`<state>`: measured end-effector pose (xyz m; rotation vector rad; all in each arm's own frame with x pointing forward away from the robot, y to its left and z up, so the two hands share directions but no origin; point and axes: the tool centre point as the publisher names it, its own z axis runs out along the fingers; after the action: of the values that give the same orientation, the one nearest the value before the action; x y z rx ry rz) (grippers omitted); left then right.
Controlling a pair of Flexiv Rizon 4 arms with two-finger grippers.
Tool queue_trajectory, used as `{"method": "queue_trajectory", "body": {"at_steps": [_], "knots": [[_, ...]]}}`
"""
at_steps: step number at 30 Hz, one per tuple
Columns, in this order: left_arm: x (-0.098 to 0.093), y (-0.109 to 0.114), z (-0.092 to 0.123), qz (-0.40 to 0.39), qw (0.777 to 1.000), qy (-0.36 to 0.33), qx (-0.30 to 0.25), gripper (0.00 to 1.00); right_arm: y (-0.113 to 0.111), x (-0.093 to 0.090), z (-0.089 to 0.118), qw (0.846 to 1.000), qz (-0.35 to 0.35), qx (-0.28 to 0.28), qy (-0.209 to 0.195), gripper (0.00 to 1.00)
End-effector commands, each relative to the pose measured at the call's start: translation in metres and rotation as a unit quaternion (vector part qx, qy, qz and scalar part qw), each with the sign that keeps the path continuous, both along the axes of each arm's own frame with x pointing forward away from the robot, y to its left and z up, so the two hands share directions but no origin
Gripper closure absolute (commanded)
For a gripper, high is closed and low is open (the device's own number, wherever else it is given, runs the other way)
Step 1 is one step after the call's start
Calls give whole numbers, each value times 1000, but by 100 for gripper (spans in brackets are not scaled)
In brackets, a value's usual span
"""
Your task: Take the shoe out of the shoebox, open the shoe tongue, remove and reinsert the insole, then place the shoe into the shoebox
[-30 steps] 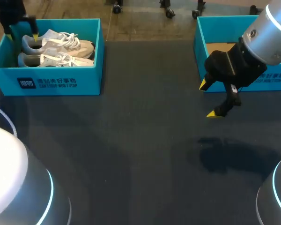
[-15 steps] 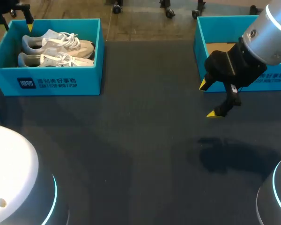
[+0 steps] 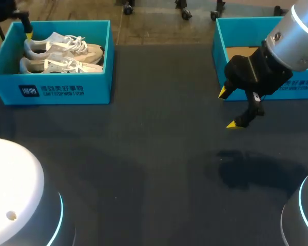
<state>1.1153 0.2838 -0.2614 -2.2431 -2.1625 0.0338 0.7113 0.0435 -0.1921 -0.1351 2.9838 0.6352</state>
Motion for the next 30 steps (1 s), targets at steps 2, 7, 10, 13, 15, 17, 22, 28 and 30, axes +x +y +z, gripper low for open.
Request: {"method": "queue_trajectory", "body": {"at_steps": [2,7,10,13,15,17,22,28,30], "knots": [[-16,-3,0,-1,999,-50,4,0,1,1,-1,1000,-1,-1,0,0],[-16,-3,0,-1,999,-50,4,0,1,1,-1,1000,-1,-1,0,0],[-16,-3,0,-1,999,-50,4,0,1,1,-1,1000,-1,-1,0,0],[-16,-3,0,-1,999,-50,4,0,1,1,-1,1000,-1,-1,0,0],[-16,-3,0,-1,999,-50,4,0,1,1,-1,1000,-1,-1,0,0],[-26,-3,-2,-3,998,-58,8,0,1,1,-1,1000,-1,-1,0,0],[-44,-4,-5,-3,998,-61,8,0,1,1,-1,1000,-1,-1,0,0],[-58,-8,-22,-6,999,-47,2,0,1,1,-1,1000,-1,-1,0,0],[-60,-9,-28,-7,999,-44,1,0,1,1,-1,1000,-1,-1,0,0]]}}
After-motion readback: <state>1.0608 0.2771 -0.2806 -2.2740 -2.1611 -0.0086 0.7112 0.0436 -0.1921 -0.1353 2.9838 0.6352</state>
